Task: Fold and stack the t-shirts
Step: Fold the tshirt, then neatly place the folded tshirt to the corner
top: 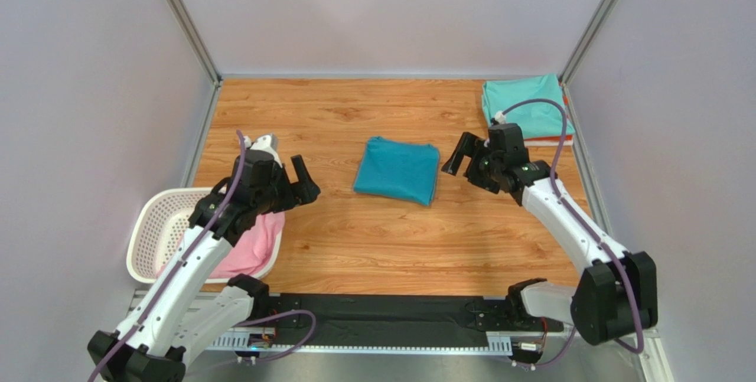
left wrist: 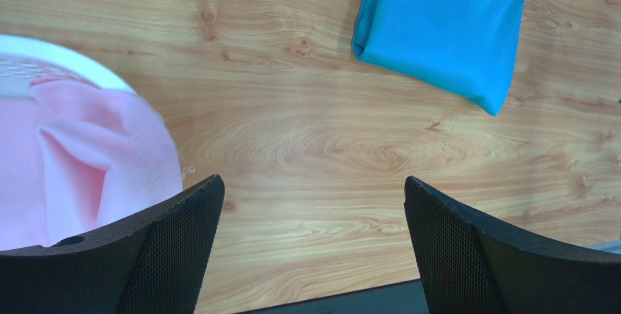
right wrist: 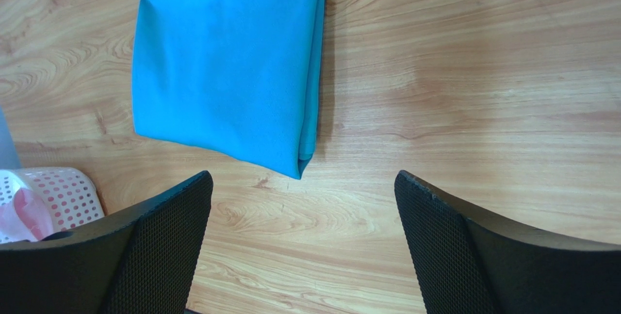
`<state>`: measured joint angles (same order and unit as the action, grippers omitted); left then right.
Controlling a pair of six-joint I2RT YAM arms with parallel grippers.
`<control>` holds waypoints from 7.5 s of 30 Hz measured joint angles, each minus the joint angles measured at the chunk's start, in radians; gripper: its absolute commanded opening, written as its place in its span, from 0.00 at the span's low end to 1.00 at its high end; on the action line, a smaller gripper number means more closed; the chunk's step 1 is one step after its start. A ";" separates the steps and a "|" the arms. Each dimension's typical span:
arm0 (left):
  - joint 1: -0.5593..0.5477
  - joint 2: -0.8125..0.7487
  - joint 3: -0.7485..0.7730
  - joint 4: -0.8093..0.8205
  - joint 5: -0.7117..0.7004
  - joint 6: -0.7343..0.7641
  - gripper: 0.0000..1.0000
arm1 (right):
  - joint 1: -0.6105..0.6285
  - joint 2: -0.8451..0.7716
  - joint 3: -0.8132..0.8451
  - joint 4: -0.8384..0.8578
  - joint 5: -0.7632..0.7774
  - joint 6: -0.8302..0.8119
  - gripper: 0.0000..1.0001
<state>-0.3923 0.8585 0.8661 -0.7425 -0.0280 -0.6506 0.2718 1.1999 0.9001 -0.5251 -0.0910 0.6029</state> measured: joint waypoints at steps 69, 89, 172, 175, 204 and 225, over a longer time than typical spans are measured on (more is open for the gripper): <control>0.000 -0.077 -0.011 -0.219 -0.210 -0.079 1.00 | 0.141 0.812 0.679 -0.133 0.722 -0.785 0.00; 0.000 -0.077 -0.011 -0.248 -0.287 -0.108 1.00 | 0.041 0.742 0.784 0.074 0.925 -1.128 0.00; 0.000 0.013 0.037 -0.317 -0.354 -0.129 1.00 | -0.433 1.061 1.262 -0.208 0.587 -0.716 1.00; 0.000 0.013 0.060 -0.320 -0.351 -0.128 1.00 | -0.438 1.043 1.264 -0.233 0.548 -0.692 1.00; 0.000 -0.032 0.038 -0.201 -0.314 -0.128 1.00 | -0.510 1.142 1.315 -0.232 0.065 -0.530 1.00; 0.000 0.006 0.042 -0.180 -0.308 -0.113 1.00 | -0.569 1.123 1.301 -0.226 -0.078 -0.522 1.00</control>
<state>-0.3923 0.8650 0.9085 -0.9222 -0.3363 -0.7635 -0.2970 2.3226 2.2009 -0.7509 -0.1688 0.0811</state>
